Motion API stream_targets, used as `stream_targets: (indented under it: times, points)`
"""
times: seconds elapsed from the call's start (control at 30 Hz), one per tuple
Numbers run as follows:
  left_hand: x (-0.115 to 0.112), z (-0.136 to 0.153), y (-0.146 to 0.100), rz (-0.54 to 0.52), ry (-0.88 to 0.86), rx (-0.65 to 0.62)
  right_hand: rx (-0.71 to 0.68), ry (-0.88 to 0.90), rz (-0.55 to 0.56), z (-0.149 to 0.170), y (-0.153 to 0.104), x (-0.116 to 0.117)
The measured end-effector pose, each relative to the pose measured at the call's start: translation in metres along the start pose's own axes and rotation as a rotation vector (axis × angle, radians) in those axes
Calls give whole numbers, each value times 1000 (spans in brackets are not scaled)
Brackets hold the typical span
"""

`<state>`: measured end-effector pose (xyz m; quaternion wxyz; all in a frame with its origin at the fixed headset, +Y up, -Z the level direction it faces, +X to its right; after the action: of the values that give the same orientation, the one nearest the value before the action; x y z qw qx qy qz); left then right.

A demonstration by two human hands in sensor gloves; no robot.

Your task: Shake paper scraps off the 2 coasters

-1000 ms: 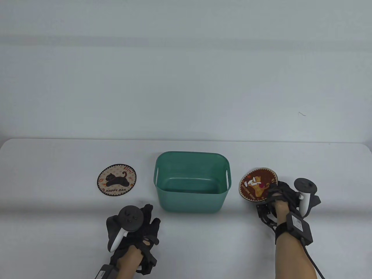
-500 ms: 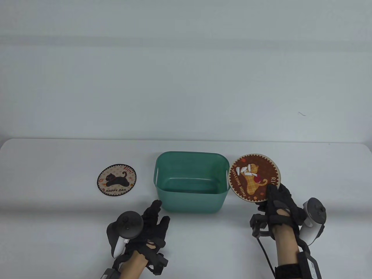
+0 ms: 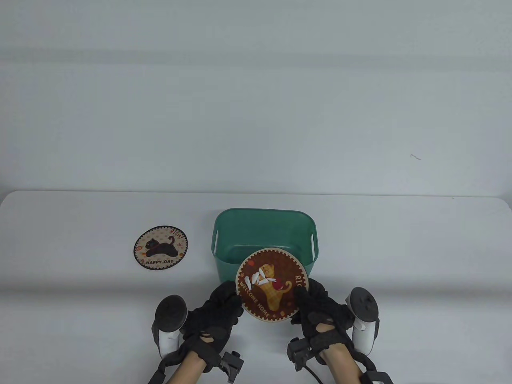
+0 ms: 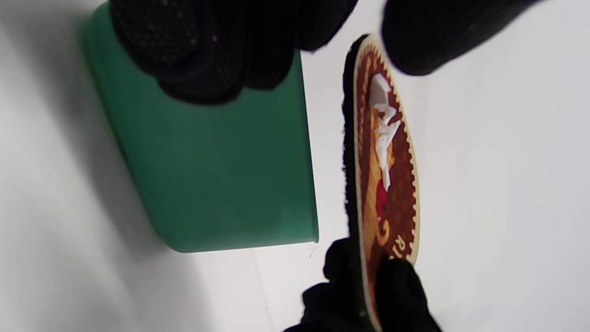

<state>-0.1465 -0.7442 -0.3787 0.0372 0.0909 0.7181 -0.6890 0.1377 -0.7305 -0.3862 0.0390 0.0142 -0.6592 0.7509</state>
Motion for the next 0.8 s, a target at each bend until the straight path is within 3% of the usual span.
stream_targets:
  times: [0.2, 0.4, 0.57, 0.8]
  points:
    - [8, -16, 17, -31, -16, 25, -33, -115, -5, -15, 13, 9]
    - [21, -72, 54, -84, 98, 6, -118, -254, 6, -78, 43, 8]
    - [32, -100, 82, -123, 104, 22, -144, -340, 34, -120, 70, 4]
    - [43, -101, 110, -116, 107, 101, -115, -589, 11, -130, 98, 4]
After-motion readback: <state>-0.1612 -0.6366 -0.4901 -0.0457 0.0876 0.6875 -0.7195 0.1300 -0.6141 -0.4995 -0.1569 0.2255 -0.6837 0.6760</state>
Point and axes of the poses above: the tracker on the back of each hand, its own z axis roughly to the little-finger side, its own y axis roughly from the wrist to the fingertips, x = y × z, the point moved 4 cm from there along y, roughly from the wrist to the fingertips, and after that the axes turned 2 degrees about z, right-handed, at the moved point
